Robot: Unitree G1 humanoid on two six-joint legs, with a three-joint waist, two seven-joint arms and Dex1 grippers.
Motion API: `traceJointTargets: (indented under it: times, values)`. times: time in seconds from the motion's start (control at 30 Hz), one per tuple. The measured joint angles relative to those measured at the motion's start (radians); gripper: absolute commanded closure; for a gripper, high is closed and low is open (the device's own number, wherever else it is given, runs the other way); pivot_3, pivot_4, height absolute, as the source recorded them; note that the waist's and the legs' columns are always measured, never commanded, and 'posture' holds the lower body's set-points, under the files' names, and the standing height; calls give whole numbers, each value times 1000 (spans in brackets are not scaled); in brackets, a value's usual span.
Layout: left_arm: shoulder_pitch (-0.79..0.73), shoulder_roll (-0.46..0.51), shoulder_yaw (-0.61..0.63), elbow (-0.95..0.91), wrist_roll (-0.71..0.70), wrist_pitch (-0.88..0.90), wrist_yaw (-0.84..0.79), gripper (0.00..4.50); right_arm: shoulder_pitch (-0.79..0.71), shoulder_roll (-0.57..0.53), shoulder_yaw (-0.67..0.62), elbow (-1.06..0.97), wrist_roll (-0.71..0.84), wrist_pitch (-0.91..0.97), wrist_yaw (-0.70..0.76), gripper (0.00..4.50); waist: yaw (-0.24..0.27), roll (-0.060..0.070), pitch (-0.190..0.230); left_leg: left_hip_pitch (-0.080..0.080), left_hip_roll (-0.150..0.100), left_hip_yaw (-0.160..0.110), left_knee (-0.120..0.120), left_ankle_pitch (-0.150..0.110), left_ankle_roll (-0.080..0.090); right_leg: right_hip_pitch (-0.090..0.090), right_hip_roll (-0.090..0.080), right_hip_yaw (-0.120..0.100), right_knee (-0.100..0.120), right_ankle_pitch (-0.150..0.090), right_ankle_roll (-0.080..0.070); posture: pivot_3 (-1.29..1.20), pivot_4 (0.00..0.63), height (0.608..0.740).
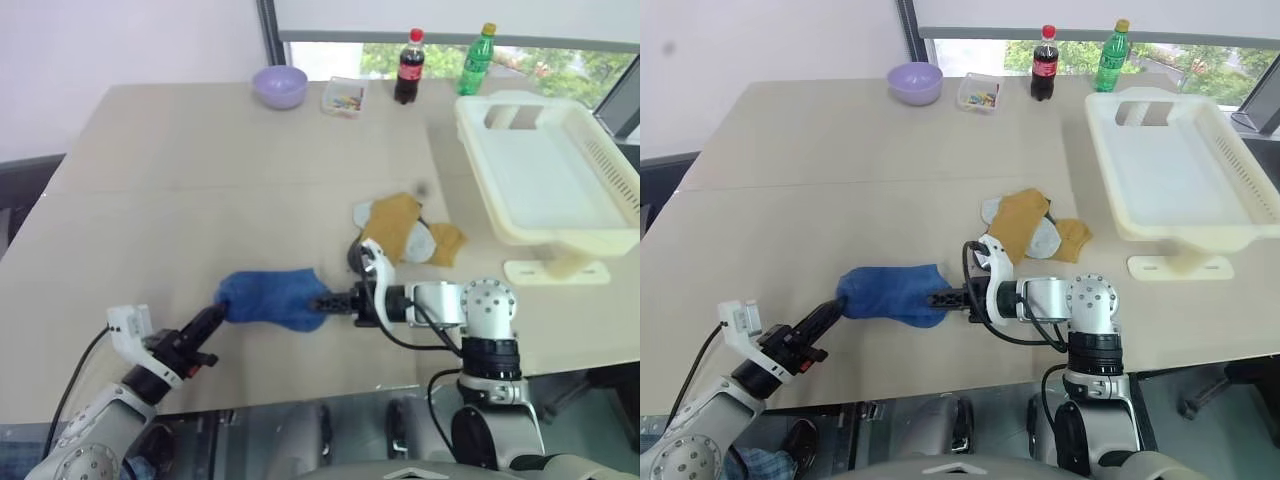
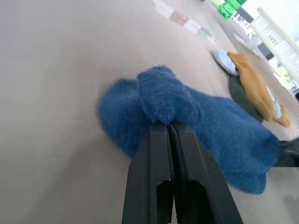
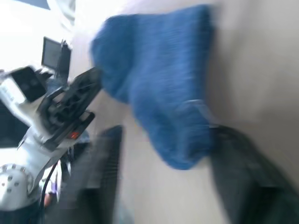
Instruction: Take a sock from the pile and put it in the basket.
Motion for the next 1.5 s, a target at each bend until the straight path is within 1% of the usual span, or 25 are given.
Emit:
traceJointTargets:
  times: [0.03,0.1,0.17,0.2,0.27,0.3,0.33,0.37,0.4,0.43,0.5,0.53,0.63,0.7,0.77,0.9,0.97,1.1,1.3,1.5]
  values:
    - [0,0,0,0,0,0,0,4500,0,-6,13,-7,2,2,11,97,-1,0,0,0,0,0,0,0,0,0,0,0,0,0,0,0,150,740]
    - [-1,0,0,0,1,-1,0,4500,-1,-29,43,-30,1,1,43,97,-1,0,0,0,0,0,0,0,0,0,1,0,0,0,0,0,150,740]
    - [-2,0,-1,1,2,-1,0,4500,-16,-126,134,-76,-39,-54,120,97,-1,1,1,0,-1,1,0,0,0,0,1,0,0,0,0,0,150,740]
    - [-2,0,-1,2,4,-3,1,4500,-43,-191,173,-107,-69,-112,183,97,0,1,1,0,-1,1,1,0,0,0,1,0,-1,0,0,0,150,740]
    - [-1,0,-1,2,4,-3,1,4500,-51,-205,176,-118,-76,-127,199,97,0,1,1,0,-1,1,1,0,0,0,1,0,-1,0,0,0,150,740]
    - [-3,-1,-4,2,5,-3,5,4500,-71,-294,247,-158,-138,-242,293,97,0,1,1,0,-1,1,1,0,0,0,1,0,-1,0,0,0,150,740]
    - [-3,-1,-5,2,6,-3,5,4500,-81,-340,281,-177,-175,-306,342,97,2,2,2,0,-1,1,1,0,0,-1,2,0,-1,0,1,0,150,740]
    - [-2,-1,-5,2,9,-3,5,4500,-98,-404,326,-204,-246,-425,426,97,1,2,2,0,-1,1,1,0,0,-1,2,0,-1,0,1,0,150,740]
    - [-2,-1,-6,2,10,-3,5,4500,-102,-427,340,-210,-272,-467,453,97,1,2,2,0,-1,1,1,0,0,-1,2,0,-1,0,1,0,150,740]
    - [1,-1,-8,2,12,-3,4,4500,-106,-465,377,-228,-332,-565,511,97,1,2,2,0,-1,1,1,0,0,-1,2,0,-1,0,1,0,150,740]
    - [-1,-1,-10,4,17,-3,4,4500,-106,-472,417,-238,-391,-663,561,97,-1,1,2,0,0,1,1,0,0,-1,4,1,-1,0,1,0,150,740]
    - [-9,-1,-13,13,18,-3,4,4500,-106,-452,464,-254,-441,-752,589,97,-2,1,2,0,2,1,0,0,0,-1,5,1,0,0,1,0,150,740]
    - [-20,0,-22,19,18,0,4,4500,-100,-426,566,-267,-547,-909,630,97,0,1,2,0,2,1,0,0,-1,-1,5,0,0,0,1,0,150,740]
    - [-24,0,-30,20,18,3,6,4500,-75,-414,621,-257,-593,-972,657,97,3,1,2,0,2,1,1,1,-1,0,4,0,0,0,1,0,150,740]
    - [-27,-1,-33,21,18,12,18,4500,-67,-411,658,-196,-653,-1040,687,97,5,0,2,0,0,1,2,3,-4,0,2,0,-1,0,1,0,150,740]
    - [-34,-34,-54,19,12,34,59,4500,-63,-460,690,-77,-761,-1142,758,97,13,0,2,0,-1,2,3,3,-4,1,0,0,-1,0,1,0,150,740]
    - [-31,-54,-80,1,-1,46,76,4500,-49,-490,697,-66,-789,-1165,804,97,22,0,2,0,-1,1,2,3,-4,0,0,0,-1,1,2,0,150,740]
    - [-16,-63,-101,-25,-4,53,88,4500,-26,-521,701,-67,-807,-1173,867,97,24,0,2,1,-1,1,2,3,-4,0,0,0,-1,1,2,0,150,740]
    - [-15,-61,-102,-25,-5,54,93,4500,-14,-513,706,-67,-868,-1180,871,97,24,0,2,1,-1,2,2,2,-3,1,0,0,0,-1,-1,0,150,740]
    - [-2,-48,-102,-43,-41,90,110,4500,-8,-519,725,-28,-982,-1226,856,97,23,0,2,1,-1,2,3,3,-4,1,0,0,0,0,0,0,150,740]
